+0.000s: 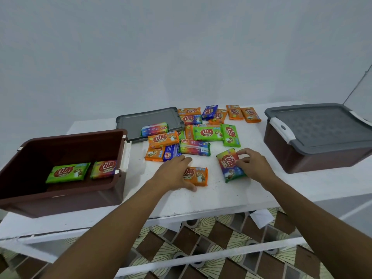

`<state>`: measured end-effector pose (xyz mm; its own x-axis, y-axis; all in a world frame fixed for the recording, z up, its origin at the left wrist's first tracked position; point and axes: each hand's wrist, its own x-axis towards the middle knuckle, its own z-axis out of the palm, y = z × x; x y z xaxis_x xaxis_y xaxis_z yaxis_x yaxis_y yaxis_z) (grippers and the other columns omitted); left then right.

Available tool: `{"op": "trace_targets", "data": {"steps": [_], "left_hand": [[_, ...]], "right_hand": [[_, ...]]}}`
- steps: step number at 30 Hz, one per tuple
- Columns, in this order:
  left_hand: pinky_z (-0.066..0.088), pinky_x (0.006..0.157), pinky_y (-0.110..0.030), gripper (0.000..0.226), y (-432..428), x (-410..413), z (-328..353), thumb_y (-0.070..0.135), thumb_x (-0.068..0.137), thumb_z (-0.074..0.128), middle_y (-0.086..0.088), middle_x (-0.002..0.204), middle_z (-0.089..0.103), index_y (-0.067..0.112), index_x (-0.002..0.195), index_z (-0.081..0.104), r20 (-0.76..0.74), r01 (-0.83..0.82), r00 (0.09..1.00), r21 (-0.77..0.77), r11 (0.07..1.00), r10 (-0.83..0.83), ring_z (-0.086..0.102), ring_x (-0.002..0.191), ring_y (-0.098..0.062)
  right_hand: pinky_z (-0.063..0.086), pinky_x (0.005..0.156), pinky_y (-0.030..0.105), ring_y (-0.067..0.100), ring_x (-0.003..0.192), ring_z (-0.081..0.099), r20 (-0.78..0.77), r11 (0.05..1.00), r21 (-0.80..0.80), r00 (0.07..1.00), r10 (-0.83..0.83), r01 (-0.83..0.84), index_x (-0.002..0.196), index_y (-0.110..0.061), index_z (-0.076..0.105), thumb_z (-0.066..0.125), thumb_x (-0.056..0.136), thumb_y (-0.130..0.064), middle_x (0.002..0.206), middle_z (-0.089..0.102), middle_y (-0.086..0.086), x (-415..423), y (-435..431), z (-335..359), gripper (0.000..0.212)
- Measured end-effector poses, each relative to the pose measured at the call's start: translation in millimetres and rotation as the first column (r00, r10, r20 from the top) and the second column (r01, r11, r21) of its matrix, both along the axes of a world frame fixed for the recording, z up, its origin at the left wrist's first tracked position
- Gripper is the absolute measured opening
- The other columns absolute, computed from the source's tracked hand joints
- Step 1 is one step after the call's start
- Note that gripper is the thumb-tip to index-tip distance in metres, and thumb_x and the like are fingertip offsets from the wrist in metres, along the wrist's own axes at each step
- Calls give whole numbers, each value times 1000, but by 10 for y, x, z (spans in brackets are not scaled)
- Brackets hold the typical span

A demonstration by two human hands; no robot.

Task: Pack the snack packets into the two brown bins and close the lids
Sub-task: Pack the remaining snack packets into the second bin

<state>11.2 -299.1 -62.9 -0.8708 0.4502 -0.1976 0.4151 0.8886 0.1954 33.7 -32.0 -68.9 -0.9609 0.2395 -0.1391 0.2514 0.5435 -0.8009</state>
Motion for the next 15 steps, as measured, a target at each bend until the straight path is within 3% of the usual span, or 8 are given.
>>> {"op": "trace_targets", "data": {"steps": [3, 6, 8, 12, 15], "left_hand": [[26, 114, -41, 102, -48, -41, 26, 63, 70, 73, -2, 159, 23, 25, 151, 23, 1, 47, 999, -42, 998, -47, 24, 144, -22], [26, 114, -40, 92, -84, -86, 44, 55, 76, 73, -2, 158, 27, 26, 150, 26, 27, 68, 997, -31, 997, -67, 27, 143, -22], [33, 110, -37, 86, -90, -99, 39, 52, 79, 72, -2, 153, 34, 24, 148, 31, 29, 78, 997, -16, 997, -77, 34, 138, -20], [41, 102, -33, 82, -75, -76, 23, 53, 79, 71, -2, 146, 40, 22, 146, 36, 18, 67, 998, -15, 998, -67, 41, 130, -18], [42, 100, -34, 86, -74, -65, 26, 60, 75, 72, -5, 143, 40, 22, 144, 37, 24, 26, 999, -45, 999, -25, 41, 127, -19]], "right_hand": [[48, 55, 25, 21, 92, 67, -62, 990, 142, 998, 12, -3, 104, -22, 63, 59, 93, -19, 98, 73, 7, 12, 83, -7, 12], [56, 71, 33, 22, 103, 62, -53, 956, 291, 997, 48, -31, 97, -28, 62, 56, 94, -22, 105, 72, 6, 5, 152, -16, 10], [56, 78, 38, 22, 104, 62, -26, 953, 300, 999, 40, -30, 100, -29, 60, 61, 91, -32, 105, 71, 2, 4, 141, 8, 9], [50, 74, 33, 20, 101, 61, 135, 891, 438, 989, 63, -117, 131, -23, 46, 67, 74, -66, 118, 61, 0, 40, -71, 33, 75], [52, 86, 37, 22, 110, 55, 173, 897, 413, 980, 94, -159, 138, -18, 39, 77, 70, -56, 129, 52, 7, 21, -215, 2, 86]]}}
